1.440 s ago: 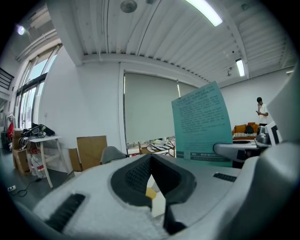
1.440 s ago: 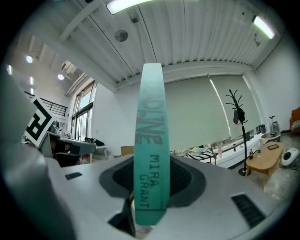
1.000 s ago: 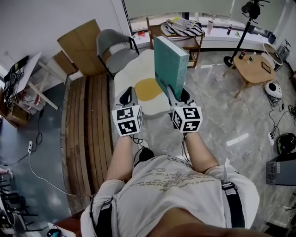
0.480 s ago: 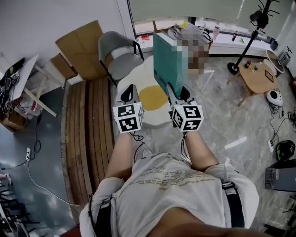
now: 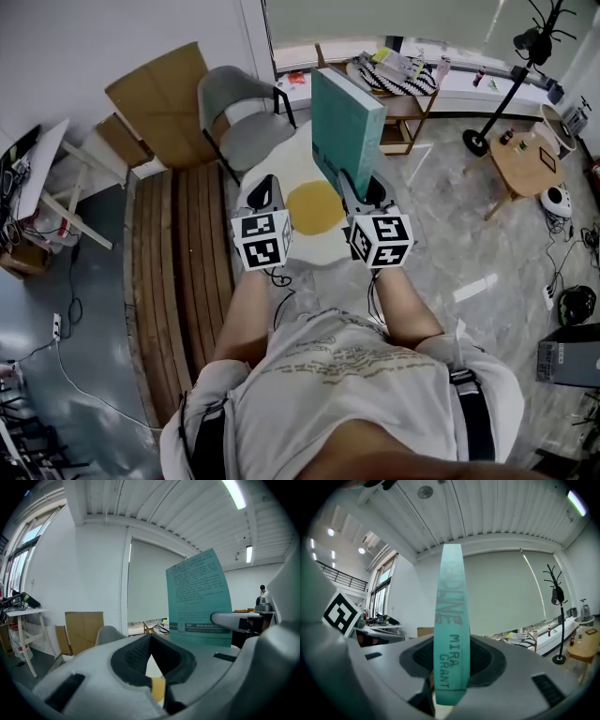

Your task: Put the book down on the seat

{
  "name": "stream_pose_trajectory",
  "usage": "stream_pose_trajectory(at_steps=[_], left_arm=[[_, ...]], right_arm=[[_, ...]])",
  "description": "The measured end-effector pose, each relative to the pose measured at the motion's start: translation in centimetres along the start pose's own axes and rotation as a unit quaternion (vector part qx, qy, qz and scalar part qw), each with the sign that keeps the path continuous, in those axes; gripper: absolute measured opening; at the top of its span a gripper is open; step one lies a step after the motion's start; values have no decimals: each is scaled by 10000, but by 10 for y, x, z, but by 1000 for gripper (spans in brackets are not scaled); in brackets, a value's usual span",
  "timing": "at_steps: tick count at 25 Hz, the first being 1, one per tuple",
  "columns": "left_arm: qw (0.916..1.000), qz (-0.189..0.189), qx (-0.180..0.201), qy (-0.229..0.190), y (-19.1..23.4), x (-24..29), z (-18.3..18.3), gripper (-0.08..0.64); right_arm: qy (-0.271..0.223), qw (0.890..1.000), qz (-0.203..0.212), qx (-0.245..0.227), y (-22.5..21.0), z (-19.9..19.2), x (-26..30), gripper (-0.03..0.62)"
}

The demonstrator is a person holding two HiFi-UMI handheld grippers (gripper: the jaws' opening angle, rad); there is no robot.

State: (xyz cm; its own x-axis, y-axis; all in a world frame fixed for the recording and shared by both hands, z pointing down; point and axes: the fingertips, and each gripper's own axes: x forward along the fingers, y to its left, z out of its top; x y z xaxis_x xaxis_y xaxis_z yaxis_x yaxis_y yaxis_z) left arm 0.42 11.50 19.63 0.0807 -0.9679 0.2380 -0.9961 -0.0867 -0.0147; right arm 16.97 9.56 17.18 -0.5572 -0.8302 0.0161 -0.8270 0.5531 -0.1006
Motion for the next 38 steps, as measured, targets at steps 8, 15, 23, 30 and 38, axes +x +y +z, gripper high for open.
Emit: stream_pose_trajectory(at_steps=[8, 15, 23, 30, 38], left_arm=[[9997, -236, 27, 24, 34, 29, -1, 20], [9989, -411, 9, 221, 48, 49, -16, 20], [9991, -160, -76, 385, 66, 77, -23, 20], [9992, 189, -105, 347, 85, 113, -5, 20], [9983, 424, -229, 336, 85, 160, 10, 20]], right_arm=[[-22, 9997, -218, 73, 7, -7, 41, 164], [83, 9994, -303, 174, 12, -21, 60, 164], [103, 9996, 117, 222, 10, -24, 111, 164], [163, 9984, 536, 122, 1, -19, 167, 164], [199, 9959, 876, 140, -31, -13, 220, 164]])
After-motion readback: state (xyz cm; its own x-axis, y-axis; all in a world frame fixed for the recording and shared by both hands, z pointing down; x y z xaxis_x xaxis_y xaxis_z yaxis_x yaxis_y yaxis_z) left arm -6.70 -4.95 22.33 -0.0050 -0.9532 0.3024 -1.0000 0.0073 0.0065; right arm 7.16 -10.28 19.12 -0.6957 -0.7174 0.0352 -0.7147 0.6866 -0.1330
